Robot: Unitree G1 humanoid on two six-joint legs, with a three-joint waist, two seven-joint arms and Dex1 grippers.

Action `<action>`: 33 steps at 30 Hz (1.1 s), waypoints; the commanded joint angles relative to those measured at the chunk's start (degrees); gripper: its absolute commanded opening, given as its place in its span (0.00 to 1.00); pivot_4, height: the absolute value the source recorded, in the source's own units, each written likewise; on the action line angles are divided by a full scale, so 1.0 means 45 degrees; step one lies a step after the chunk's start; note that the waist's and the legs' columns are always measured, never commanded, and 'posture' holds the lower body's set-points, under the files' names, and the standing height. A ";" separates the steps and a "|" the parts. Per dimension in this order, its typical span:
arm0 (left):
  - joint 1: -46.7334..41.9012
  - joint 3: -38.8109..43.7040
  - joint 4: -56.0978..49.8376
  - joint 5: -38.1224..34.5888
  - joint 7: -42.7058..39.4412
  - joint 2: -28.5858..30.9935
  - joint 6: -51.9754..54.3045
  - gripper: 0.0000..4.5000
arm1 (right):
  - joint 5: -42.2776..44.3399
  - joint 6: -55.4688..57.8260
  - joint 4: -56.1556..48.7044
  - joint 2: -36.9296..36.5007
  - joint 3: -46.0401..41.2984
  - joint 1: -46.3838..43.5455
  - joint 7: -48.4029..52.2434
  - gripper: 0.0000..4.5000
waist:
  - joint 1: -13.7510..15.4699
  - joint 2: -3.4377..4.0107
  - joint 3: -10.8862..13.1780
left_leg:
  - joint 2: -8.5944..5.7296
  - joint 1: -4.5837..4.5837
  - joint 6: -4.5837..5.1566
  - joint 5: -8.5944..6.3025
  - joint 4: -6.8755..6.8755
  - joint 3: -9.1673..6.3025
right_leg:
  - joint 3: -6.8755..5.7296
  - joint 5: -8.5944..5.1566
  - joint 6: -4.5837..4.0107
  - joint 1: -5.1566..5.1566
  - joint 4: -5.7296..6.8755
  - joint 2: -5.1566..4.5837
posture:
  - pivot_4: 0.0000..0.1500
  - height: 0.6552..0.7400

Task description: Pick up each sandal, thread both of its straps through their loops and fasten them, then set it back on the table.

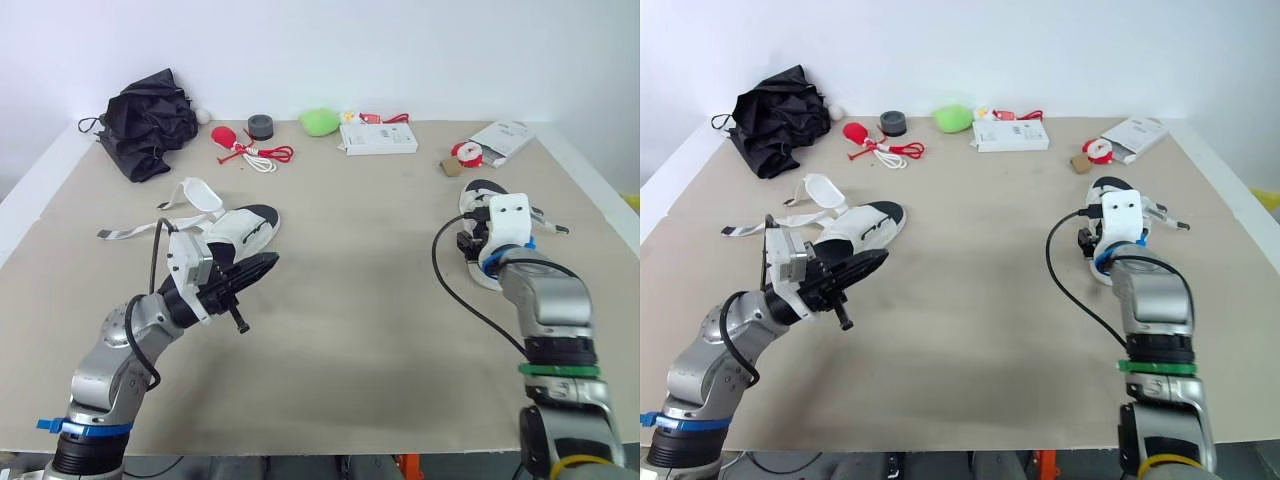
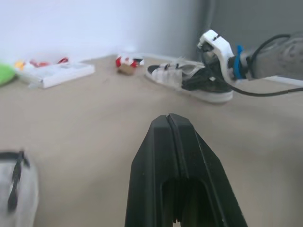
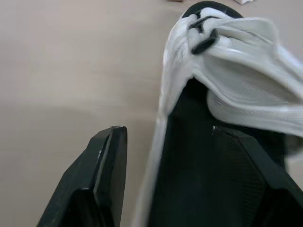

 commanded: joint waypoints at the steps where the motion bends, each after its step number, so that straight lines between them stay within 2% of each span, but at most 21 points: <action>1: -0.0328 0.0313 -0.0015 -0.0493 0.0044 0.0177 0.0432 0.00 | 0.1068 0.0917 -0.3170 -0.1299 -0.1042 0.1343 0.1757 0.69 | 0.0002 0.0000 0.0000 | 0.0000 0.0000 0.0002 -0.0001 -0.0003 -0.0001 | -0.0001 -0.0006 0.0003 -0.0002 0.0000 0.0000 | 1.00 1.00; 4: -0.0344 0.0745 0.0277 -0.0751 0.0370 0.0333 0.1048 0.00 | 0.3237 0.1256 -0.5619 -0.1657 -0.2094 0.2466 0.3722 0.69 | -0.0023 0.0000 0.0001 | 0.0003 -0.0001 0.0008 -0.0005 -0.0004 -0.0008 | -0.0006 -0.0031 0.0035 0.0000 0.0000 0.0003 | 1.00 1.00; 6: -0.0148 0.1116 0.0483 -0.0855 0.0581 0.0490 0.1340 0.00 | 0.4721 0.0727 -0.7233 -0.1460 -0.1972 0.2964 0.5109 0.69 | -0.0141 -0.0001 0.0001 | 0.0015 0.0005 0.0010 -0.0007 -0.0001 -0.0005 | 0.0001 -0.0054 0.0078 0.0001 0.0001 0.0016 | 1.00 1.00; 10: 0.0146 0.1553 0.0695 -0.1027 0.0765 0.0668 0.1682 0.00 | 0.5653 -0.0037 -0.8371 -0.1251 -0.1289 0.3335 0.5994 0.69 | -0.0261 -0.0015 0.0003 | 0.0074 0.0043 0.0012 -0.0005 0.0011 -0.0019 | -0.0006 -0.0021 0.0036 0.0021 0.0004 0.0079 | 1.00 1.00; 12: 0.0387 0.2080 0.0798 -0.1187 0.1182 0.0631 0.1881 0.09 | 0.5246 -0.0674 -0.8093 -0.0957 -0.0169 0.3088 0.5994 0.72 | -0.0254 -0.0029 -0.0003 | 0.0075 0.0042 0.0019 0.0001 0.0022 -0.0015 | -0.0008 -0.0012 0.0032 0.0021 0.0005 0.0077 | 1.00 1.00; 14: 0.0916 0.2520 0.0498 -0.1329 0.1545 0.0679 0.2089 0.23 | 0.4915 -0.1115 -0.7102 -0.0390 0.0814 0.2441 0.5878 0.72 | -0.0268 -0.0052 -0.0006 | 0.0075 0.0041 0.0020 0.0006 0.0039 -0.0008 | -0.0004 -0.0006 0.0014 0.0021 0.0004 0.0070 | 1.00 1.00; 15: 0.1183 0.2639 0.0262 -0.1378 0.1675 0.0700 0.2189 0.27 | 0.4888 -0.1278 -0.6717 -0.0169 0.1066 0.2182 0.5902 0.72 | -0.0320 -0.0069 -0.0006 | 0.0077 0.0043 0.0022 0.0009 0.0041 -0.0003 | -0.0001 -0.0003 -0.0003 0.0018 0.0004 0.0069 | 1.00 1.00; 16: 0.1366 0.2716 0.0083 -0.1422 0.1781 0.0711 0.2268 0.40 | 0.4857 -0.1427 -0.6458 -0.0028 0.1237 0.2016 0.5942 0.72 | -0.0280 -0.0071 -0.0003 | 0.0086 0.0054 0.0022 0.0009 0.0045 0.0012 | 0.0008 0.0019 -0.0040 0.0006 -0.0001 0.0069 | 1.00 1.00; 19: 0.1872 0.2889 -0.0364 -0.1475 0.2229 0.0784 0.2588 0.67 | 0.5002 -0.1765 -0.6072 0.0160 0.1477 0.1797 0.6261 0.72 | -0.0152 -0.0090 0.0005 | 0.0077 0.0034 0.0032 0.0022 0.0046 -0.0001 | 0.0008 0.0017 -0.0031 0.0005 0.0000 0.0069 | 1.00 1.00; 21: 0.1997 0.2953 -0.0363 -0.1028 0.2822 0.0861 0.2660 0.76 | 0.5051 -0.1939 -0.5758 0.0385 0.1739 0.1592 0.6385 0.72 | -0.0125 -0.0094 0.0004 | 0.0074 0.0030 0.0031 0.0022 0.0044 -0.0004 | 0.0008 0.0020 -0.0026 0.0006 0.0000 0.0068 | 1.00 1.00; 22: 0.1967 0.2963 -0.0282 -0.0809 0.3084 0.0892 0.2685 0.86 | 0.5017 -0.1998 -0.5635 0.0481 0.1867 0.1513 0.6393 0.72 | -0.0125 -0.0095 0.0003 | 0.0076 0.0030 0.0029 0.0021 0.0044 -0.0002 | 0.0008 0.0022 -0.0024 0.0004 0.0000 0.0069 | 1.00 1.00; 23: 0.1860 0.2926 -0.0194 -0.0551 0.3314 0.0931 0.2641 0.88 | 0.4960 -0.2040 -0.5538 0.0567 0.1979 0.1449 0.6377 0.72 | -0.0126 -0.0096 0.0003 | 0.0076 0.0031 0.0029 0.0021 0.0043 -0.0003 | 0.0008 0.0022 -0.0024 0.0004 0.0000 0.0069 | 1.00 1.00; 24: 0.1587 0.2863 -0.0049 -0.0377 0.3640 0.0945 0.2740 0.99 | 0.4899 -0.2113 -0.5468 0.0654 0.2098 0.1409 0.6366 0.72 | -0.0127 -0.0098 0.0003 | 0.0080 0.0032 0.0029 0.0021 0.0042 -0.0003 | 0.0007 0.0023 -0.0023 0.0000 0.0000 0.0076 | 1.00 1.00; 28: 0.0663 0.2425 0.0425 -0.0141 0.3894 0.1058 0.3146 0.99 | 0.4785 -0.2267 -0.5393 0.0856 0.2379 0.1342 0.6261 0.72 | -0.0094 -0.0099 0.0003 | 0.0086 0.0032 0.0030 0.0021 0.0041 -0.0010 | 0.0000 0.0030 -0.0015 -0.0001 0.0005 0.0086 | 1.00 1.00; 33: -0.0931 0.0782 0.1646 0.0429 0.3534 0.1093 0.4135 0.99 | 0.4509 -0.2352 -0.5515 0.0945 0.2599 0.1504 0.5994 0.72 | 0.0012 -0.0109 -0.0002 | 0.0073 0.0033 0.0031 0.0024 0.0042 -0.0012 | 0.0001 0.0036 -0.0004 0.0000 0.0005 0.0086 | 1.00 1.00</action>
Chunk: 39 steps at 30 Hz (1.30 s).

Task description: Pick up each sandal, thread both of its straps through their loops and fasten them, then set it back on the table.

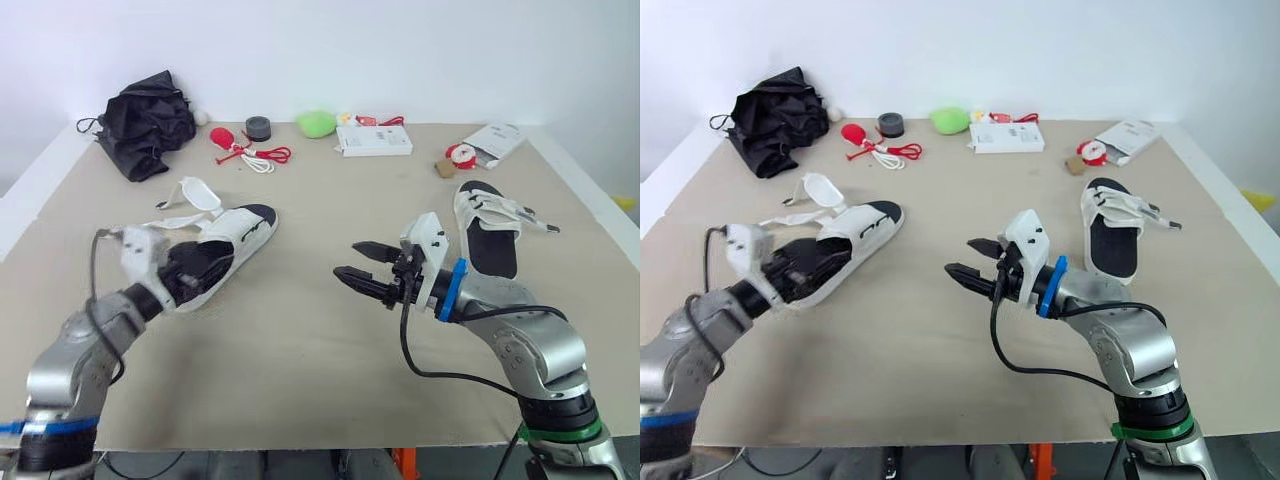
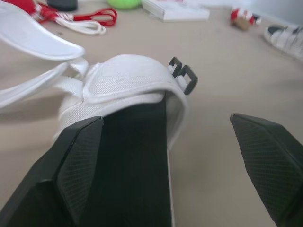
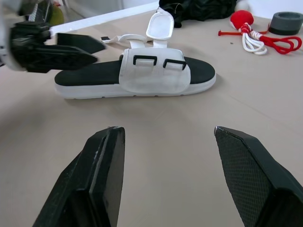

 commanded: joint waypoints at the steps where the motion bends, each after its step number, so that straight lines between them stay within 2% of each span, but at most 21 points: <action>1: -0.1154 -0.1352 0.0730 0.0434 -0.0369 0.0102 0.0903 0.99 | -0.0150 -0.0300 -0.0354 0.0118 0.0025 -0.0093 -0.0221 0.72 | -0.0009 -0.0006 -0.0004 | 0.0003 0.0000 -0.0001 0.0001 0.0000 0.0004 | 0.0003 0.0012 0.0019 0.0000 -0.0001 0.0000 | 1.00 1.00; 5: -0.2295 -0.2038 0.2203 0.1149 -0.0251 -0.0134 0.1013 0.99 | -0.0281 -0.0328 -0.0490 0.0203 -0.0022 0.0039 -0.0462 0.72 | 0.0016 -0.0009 -0.0003 | 0.0003 -0.0004 -0.0010 -0.0006 -0.0013 0.0000 | 0.0010 0.0005 -0.0007 -0.0007 0.0007 0.0006 | 1.00 1.00; 10: -0.3746 -0.1985 0.4100 0.1878 0.0280 -0.0775 0.0507 0.99 | -0.0439 -0.0329 -0.0578 0.0208 -0.0031 0.0173 -0.0656 0.72 | 0.0058 -0.0011 -0.0003 | 0.0002 0.0006 -0.0009 -0.0005 -0.0011 -0.0007 | 0.0009 -0.0003 -0.0010 -0.0005 0.0031 0.0015 | 1.00 1.00; 14: -0.4691 -0.2038 0.5025 0.2238 0.0222 -0.1279 0.0055 0.74 | -0.0525 -0.0340 -0.0634 0.0207 -0.0108 0.0265 -0.0801 0.72 | 0.0053 -0.0014 -0.0003 | -0.0005 -0.0002 -0.0003 0.0001 0.0005 -0.0009 | 0.0009 0.0007 0.0016 -0.0005 0.0034 0.0014 | 1.00 1.00; 15: -0.4694 -0.2121 0.5021 0.2315 0.0100 -0.1283 -0.0030 0.64 | -0.0539 -0.0339 -0.0643 0.0205 -0.0116 0.0281 -0.0827 0.72 | 0.0036 -0.0014 -0.0003 | -0.0005 -0.0001 -0.0004 0.0001 0.0006 -0.0007 | 0.0012 0.0008 0.0016 -0.0004 0.0034 0.0013 | 1.00 1.00; 17: -0.4581 -0.2266 0.4962 0.2404 -0.0233 -0.1268 -0.0122 0.50 | -0.0554 -0.0349 -0.0671 0.0193 -0.0126 0.0341 -0.0877 0.72 | 0.0027 -0.0014 -0.0003 | -0.0005 -0.0004 -0.0004 0.0001 0.0005 -0.0002 | 0.0019 0.0009 0.0011 -0.0011 0.0035 0.0012 | 1.00 1.00; 18: -0.4507 -0.2352 0.4927 0.2485 -0.0390 -0.1245 -0.0168 0.40 | -0.0560 -0.0364 -0.0670 0.0188 -0.0135 0.0374 -0.0885 0.72 | 0.0030 -0.0014 -0.0003 | -0.0005 -0.0003 -0.0005 0.0001 0.0001 -0.0004 | 0.0019 0.0009 0.0001 -0.0010 0.0037 0.0013 | 1.00 1.00; 20: -0.4380 -0.2518 0.4851 0.2618 -0.0765 -0.1142 -0.0264 0.31 | -0.0573 -0.0390 -0.0650 0.0180 -0.0160 0.0424 -0.0896 0.72 | 0.0039 -0.0014 -0.0003 | -0.0005 -0.0003 -0.0005 0.0001 -0.0003 -0.0006 | 0.0016 0.0007 -0.0007 -0.0010 0.0039 0.0013 | 1.00 1.00; 21: -0.4342 -0.2593 0.4804 0.2711 -0.0963 -0.1069 -0.0351 0.19 | -0.0579 -0.0405 -0.0642 0.0167 -0.0176 0.0441 -0.0887 0.72 | 0.0039 -0.0014 -0.0003 | -0.0008 -0.0004 -0.0006 0.0000 -0.0004 -0.0006 | 0.0017 0.0005 -0.0008 -0.0008 0.0039 0.0011 | 1.00 1.00; 23: -0.4306 -0.2663 0.4733 0.2817 -0.1266 -0.1000 -0.0444 0.03 | -0.0567 -0.0430 -0.0624 0.0136 -0.0219 0.0462 -0.0854 0.72 | 0.0039 -0.0014 -0.0003 | -0.0012 -0.0004 -0.0007 -0.0001 -0.0004 -0.0005 | 0.0018 0.0005 -0.0008 -0.0008 0.0039 0.0007 | 1.00 1.00; 33: -0.4203 -0.3060 0.3821 0.2467 -0.4284 -0.0195 -0.1149 0.01 | -0.0397 -0.0478 -0.0510 -0.0151 -0.0581 0.0408 -0.0625 0.72 | 0.0037 -0.0014 -0.0002 | -0.0014 -0.0004 -0.0007 -0.0001 -0.0004 -0.0005 | 0.0016 0.0002 -0.0006 -0.0010 0.0039 0.0004 | 1.00 1.00; 34: -0.4086 -0.3152 0.3556 0.2299 -0.4844 -0.0126 -0.1268 0.01 | -0.0370 -0.0487 -0.0499 -0.0207 -0.0640 0.0415 -0.0581 0.72 | 0.0037 -0.0014 -0.0002 | -0.0013 -0.0007 -0.0007 -0.0001 -0.0004 -0.0004 | 0.0016 0.0001 -0.0007 -0.0010 0.0039 0.0004 | 1.00 1.00; 37: -0.3480 -0.4015 0.2389 0.1916 -0.8192 0.0692 -0.2595 0.01 | -0.0060 -0.0458 -0.0250 -0.0828 -0.1191 0.0247 0.0054 0.72 | 0.0043 -0.0013 -0.0001 | -0.0030 -0.0015 -0.0013 -0.0005 -0.0005 0.0000 | 0.0016 -0.0001 -0.0022 -0.0013 0.0038 -0.0022 | 1.00 1.00; 39: -0.3361 -0.4299 0.2239 0.1836 -0.9376 0.0928 -0.3132 0.01 | 0.0124 -0.0352 0.0115 -0.1446 -0.1327 0.0150 0.0762 0.72 | 0.0045 -0.0013 -0.0001 | -0.0038 -0.0019 -0.0018 -0.0008 -0.0006 0.0003 | 0.0015 -0.0003 -0.0026 -0.0014 0.0038 -0.0031 | 1.00 1.00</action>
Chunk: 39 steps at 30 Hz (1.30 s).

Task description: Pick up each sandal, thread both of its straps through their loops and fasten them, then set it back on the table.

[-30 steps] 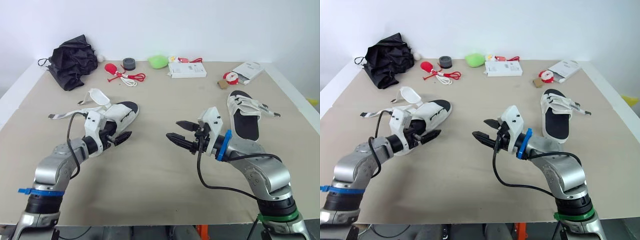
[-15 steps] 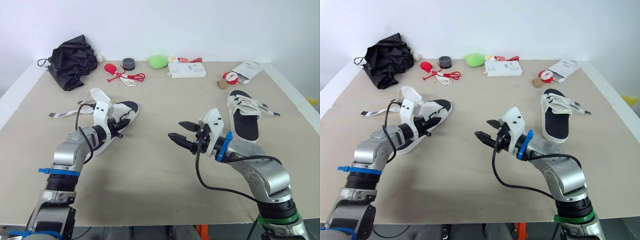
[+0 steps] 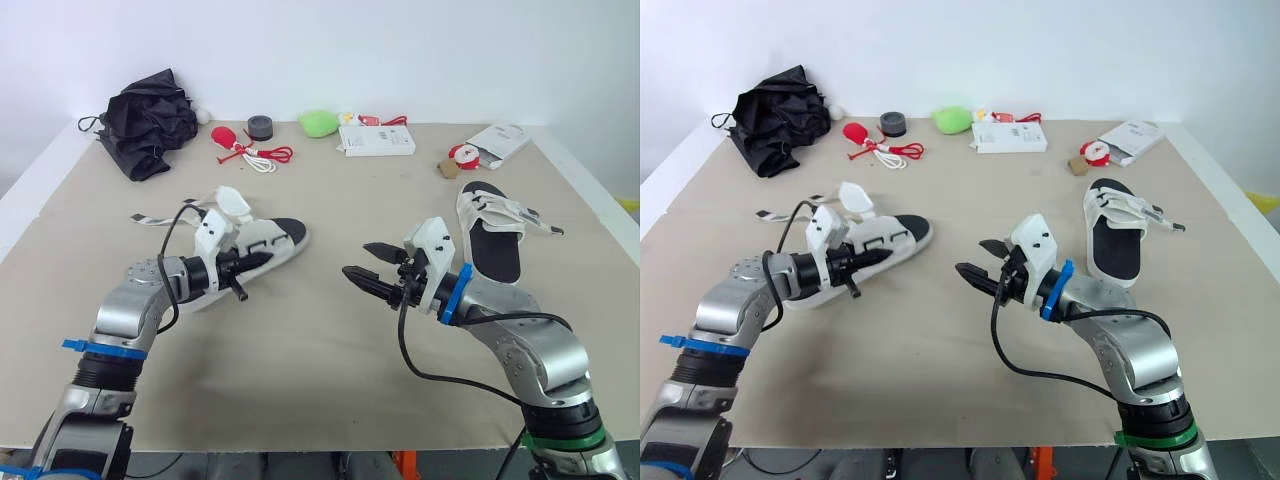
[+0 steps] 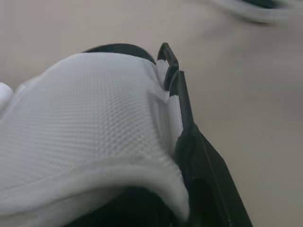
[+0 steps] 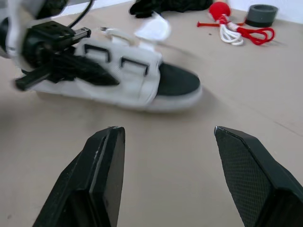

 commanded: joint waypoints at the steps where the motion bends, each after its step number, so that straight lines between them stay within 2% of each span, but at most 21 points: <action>1: 0.0072 -0.0484 -0.0957 -0.0580 -0.2549 0.0393 -0.1360 0.01 | 0.0516 -0.0085 0.0345 -0.1028 -0.0796 -0.0378 0.1167 0.72 | 0.0003 0.0001 0.0000 | -0.0012 0.0002 -0.0001 -0.0002 -0.0001 0.0003 | -0.0003 -0.0007 -0.0004 0.0004 -0.0001 -0.0021 | 1.00 1.00; 6: -0.0272 -0.0856 -0.0030 -0.0272 -0.3434 0.0030 -0.2458 0.01 | 0.0207 -0.0321 0.1415 -0.2011 -0.0176 -0.0756 0.2565 0.72 | -0.0003 0.0000 0.0000 | -0.0013 0.0006 0.0005 0.0001 0.0003 -0.0002 | -0.0006 -0.0007 0.0008 0.0004 0.0000 -0.0015 | 1.00 1.00; 7: -0.0336 -0.1018 0.0258 -0.0077 -0.3571 -0.0086 -0.2788 0.00 | 0.0068 -0.0434 0.1657 -0.2130 0.0059 -0.0886 0.2843 0.62 | -0.0002 0.0001 0.0000 | -0.0009 0.0006 0.0006 0.0002 0.0003 -0.0003 | -0.0006 -0.0007 0.0012 0.0004 0.0000 -0.0009 | 1.00 1.00; 10: -0.0410 -0.1269 0.0704 0.0151 -0.3714 -0.0475 -0.3233 0.00 | -0.0218 -0.0820 0.2214 -0.2210 0.0476 -0.1216 0.3370 0.43 | -0.0002 0.0001 0.0000 | -0.0008 0.0009 0.0010 0.0005 0.0010 -0.0003 | -0.0006 -0.0007 0.0020 0.0004 0.0002 -0.0004 | 1.00 1.00; 12: -0.0416 -0.1337 0.0878 0.0134 -0.3705 -0.0784 -0.3338 0.00 | -0.0419 -0.0969 0.2643 -0.2175 0.0788 -0.1511 0.3686 0.23 | -0.0002 0.0000 0.0001 | -0.0008 0.0010 0.0011 0.0005 0.0010 -0.0003 | -0.0004 -0.0006 0.0023 0.0006 0.0002 -0.0003 | 1.00 1.00; 13: -0.0406 -0.1443 0.1023 0.0270 -0.3735 -0.0901 -0.3549 0.00 | -0.0562 -0.1089 0.2881 -0.2157 0.1021 -0.1698 0.3904 0.23 | -0.0002 0.0001 0.0001 | -0.0008 0.0006 0.0011 0.0005 0.0010 -0.0004 | -0.0004 -0.0005 0.0021 0.0006 0.0003 -0.0004 | 1.00 1.00; 14: -0.0398 -0.1565 0.1202 0.0471 -0.3764 -0.0978 -0.3808 0.00 | -0.0680 -0.1168 0.3085 -0.2138 0.1227 -0.1870 0.4095 0.11 | -0.0002 0.0001 0.0000 | -0.0010 0.0003 0.0011 0.0005 0.0010 -0.0004 | -0.0004 -0.0005 0.0021 0.0005 0.0003 -0.0004 | 1.00 1.00; 16: -0.0461 -0.1722 0.1553 0.0750 -0.3825 -0.1142 -0.4190 0.00 | -0.0926 -0.1401 0.3444 -0.2140 0.1706 -0.2203 0.4646 0.03 | -0.0001 0.0001 0.0001 | -0.0011 0.0003 0.0011 0.0005 0.0010 -0.0005 | -0.0004 -0.0003 0.0018 0.0004 0.0004 -0.0003 | 1.00 1.00; 20: -0.0676 -0.1756 0.1833 0.0830 -0.3825 -0.1385 -0.4239 0.00 | -0.1412 -0.1766 0.3852 -0.2106 0.2603 -0.2549 0.5513 0.03 | 0.0002 0.0002 0.0001 | -0.0010 0.0006 0.0011 0.0005 0.0012 -0.0007 | -0.0004 -0.0004 0.0019 0.0005 0.0008 -0.0001 | 1.00 1.00; 24: -0.0673 -0.2125 0.1894 0.1331 -0.3781 -0.1341 -0.4060 0.00 | -0.1929 -0.1763 0.4402 -0.1706 0.3480 -0.2992 0.5740 0.03 | 0.0006 0.0002 0.0000 | -0.0011 0.0004 0.0011 0.0005 0.0021 -0.0009 | -0.0006 -0.0003 0.0023 0.0008 0.0010 -0.0003 | 1.00 1.00; 30: -0.0592 -0.2227 0.1470 0.1268 -0.3676 -0.1492 -0.3475 0.00 | -0.2604 -0.2045 0.5166 -0.0920 0.4213 -0.3668 0.5954 0.03 | 0.0002 0.0003 0.0000 | -0.0012 0.0021 0.0011 0.0005 0.0041 -0.0010 | -0.0003 -0.0011 0.0011 0.0004 0.0074 0.0000 | 1.00 1.00; 36: -0.0594 -0.2212 0.1102 0.1154 -0.3434 -0.1524 -0.2685 0.00 | -0.4938 -0.2719 0.6645 -0.0962 0.6313 -0.3677 0.6150 0.03 | -0.0011 0.0021 -0.0015 | -0.0015 0.0030 0.0011 0.0005 0.0048 -0.0008 | -0.0002 -0.0017 0.0004 0.0004 0.0096 -0.0001 | 1.00 1.00; 39: -0.0522 -0.2251 0.1004 0.1316 -0.3363 -0.1454 -0.2708 0.00 | -0.5403 -0.3003 0.7234 -0.0933 0.6608 -0.3701 0.6278 0.03 | -0.0016 0.0030 -0.0085 | -0.0011 0.0064 0.0011 0.0005 0.0047 -0.0010 | -0.0002 -0.0057 0.0059 0.0026 0.0104 0.0007 | 1.00 1.00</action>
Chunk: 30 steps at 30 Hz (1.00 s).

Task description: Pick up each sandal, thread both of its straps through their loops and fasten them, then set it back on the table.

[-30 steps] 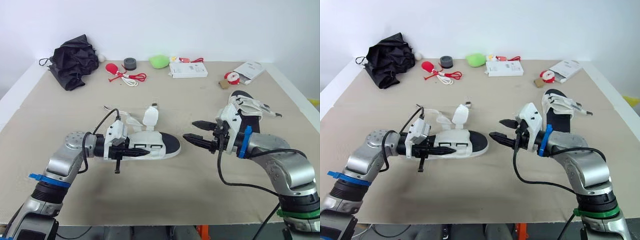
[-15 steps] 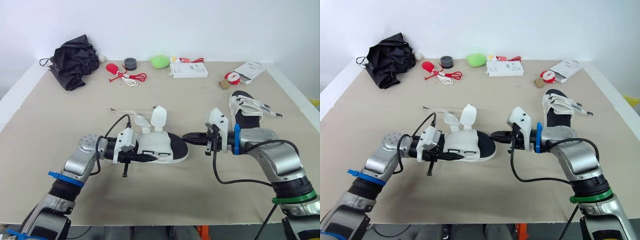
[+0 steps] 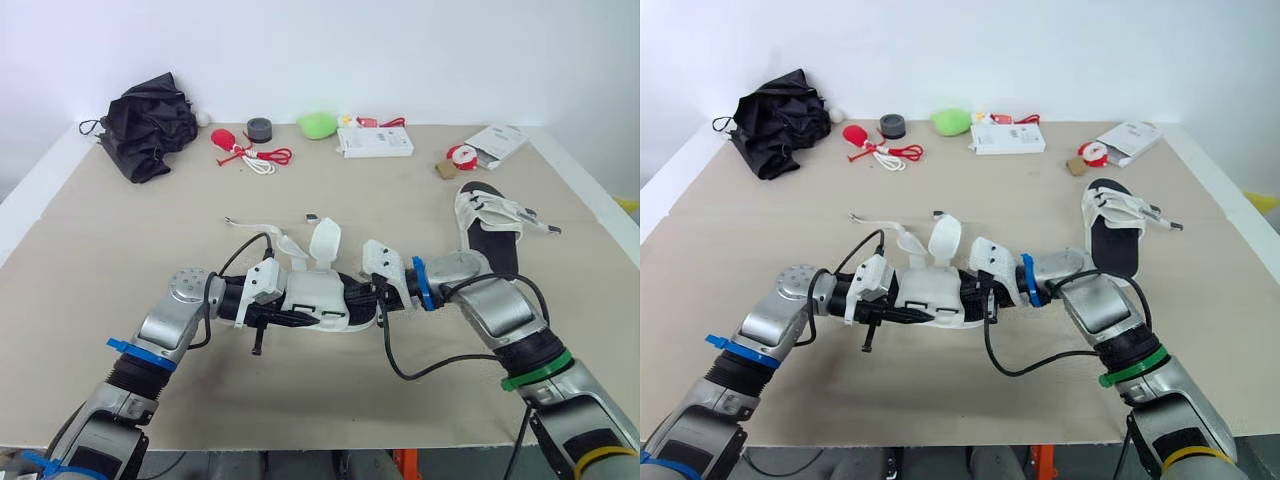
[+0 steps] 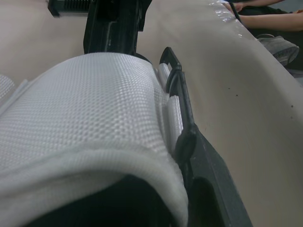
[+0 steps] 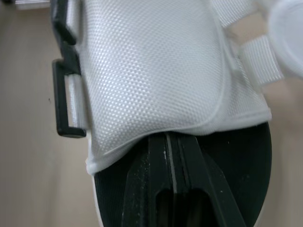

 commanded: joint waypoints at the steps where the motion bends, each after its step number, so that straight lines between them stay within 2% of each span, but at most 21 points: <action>1: 0.0054 -0.0049 -0.0663 -0.0090 0.0112 -0.0103 -0.0113 0.00 | -0.1303 0.0008 0.1361 -0.0093 0.1065 0.0502 0.0146 0.03 | -0.0003 -0.0011 -0.0036 | 0.0004 0.0030 0.0002 0.0001 0.0000 -0.0001 | -0.0001 -0.0001 -0.0005 0.0022 0.0005 0.0003 | 1.00 1.00; 3: 0.0067 0.0049 -0.0718 -0.0056 0.0357 -0.0141 -0.0029 0.00 | -0.1383 -0.0136 0.1596 0.0003 0.1022 0.0444 0.0233 0.03 | -0.0004 -0.0014 -0.0058 | 0.0005 0.0076 0.0005 0.0004 0.0000 0.0002 | 0.0000 -0.0023 -0.0053 0.0063 0.0007 0.0002 | 1.00 1.00; 4: 0.0074 0.0108 -0.0832 -0.0167 0.0405 -0.0120 0.0192 0.15 | -0.1434 -0.0230 0.1703 0.0044 0.1010 0.0411 0.0274 0.00 | -0.0003 -0.0018 -0.0082 | 0.0006 0.0095 0.0006 0.0004 0.0000 0.0004 | 0.0001 -0.0029 -0.0068 0.0081 0.0007 0.0000 | 1.00 1.00; 7: 0.0223 0.0165 -0.1357 -0.0494 0.0274 0.0141 0.0779 0.40 | -0.1593 -0.0457 0.1971 0.0167 0.0986 0.0296 0.0348 0.00 | -0.0003 -0.0045 -0.0143 | 0.0007 0.0122 0.0009 0.0006 0.0000 0.0009 | 0.0002 -0.0029 -0.0074 0.0105 0.0007 -0.0007 | 1.00 1.00; 8: 0.0252 0.0165 -0.1436 -0.0524 0.0259 0.0179 0.0842 0.43 | -0.1616 -0.0484 0.2009 0.0189 0.0972 0.0286 0.0364 0.00 | -0.0005 -0.0049 -0.0150 | 0.0007 0.0125 0.0009 0.0006 0.0000 0.0011 | 0.0002 -0.0028 -0.0075 0.0108 0.0007 -0.0008 | 1.00 1.00; 12: 0.0735 0.0592 -0.2427 -0.1221 -0.0017 0.1218 0.2104 0.79 | -0.1717 -0.0698 0.2124 0.0336 0.0937 0.0188 0.0549 0.00 | -0.0005 -0.0055 -0.0172 | 0.0015 0.0142 0.0012 0.0008 -0.0003 0.0012 | 0.0004 -0.0019 -0.0095 0.0106 0.0011 -0.0004 | 1.00 1.00; 16: 0.0859 0.2067 -0.3255 -0.3272 -0.0062 0.3032 0.6035 0.96 | -0.1821 -0.0947 0.2198 0.0371 0.0937 0.0181 0.0728 0.00 | -0.0025 -0.0066 -0.0186 | 0.0023 0.0149 0.0013 0.0008 -0.0003 0.0017 | 0.0004 -0.0014 -0.0107 0.0104 0.0010 -0.0006 | 1.00 1.00; 19: -0.0060 0.3845 -0.2380 -0.5859 0.0579 0.3676 1.0294 0.96 | -0.1887 -0.1090 0.2274 0.0444 0.0933 0.0169 0.0747 0.00 | -0.0033 -0.0065 -0.0187 | 0.0039 0.0150 0.0012 0.0008 -0.0011 0.0013 | -0.0008 -0.0022 -0.0120 0.0068 0.0013 0.0004 | 1.00 1.00; 22: -0.1273 0.5653 -0.0501 -0.7516 0.1700 0.3328 1.3275 0.96 | -0.1943 -0.1237 0.2315 0.0504 0.0926 0.0163 0.0786 0.00 | -0.0011 -0.0094 -0.0201 | 0.0039 0.0157 0.0012 0.0008 -0.0013 0.0003 | -0.0030 -0.0035 -0.0125 0.0052 0.0013 0.0000 | 1.00 1.00; 25: -0.2303 0.7294 0.1849 -0.7915 0.3610 0.2501 1.4536 0.96 | -0.2012 -0.1311 0.2357 0.0590 0.0909 0.0131 0.0791 0.00 | -0.0032 -0.0097 -0.0206 | 0.0030 0.0166 0.0012 0.0008 -0.0012 0.0005 | -0.0027 -0.0034 -0.0124 0.0055 0.0012 -0.0005 | 1.00 1.00; 27: -0.2725 0.8024 0.3627 -0.7425 0.5555 0.1353 1.4255 0.96 | -0.2029 -0.1327 0.2335 0.0642 0.0879 0.0125 0.0777 0.00 | -0.0029 -0.0103 -0.0215 | 0.0026 0.0174 0.0013 0.0008 -0.0014 -0.0003 | -0.0031 -0.0036 -0.0118 0.0067 0.0014 0.0002 | 1.00 1.00; 30: -0.3205 0.8492 0.4822 -0.6914 0.7375 0.0271 1.3904 0.96 | -0.2077 -0.1327 0.2279 0.0671 0.0825 0.0163 0.0790 0.00 | -0.0038 -0.0137 -0.0221 | 0.0024 0.0188 0.0013 0.0008 -0.0023 -0.0010 | -0.0031 -0.0020 -0.0089 0.0116 0.0017 0.0007 | 1.00 1.00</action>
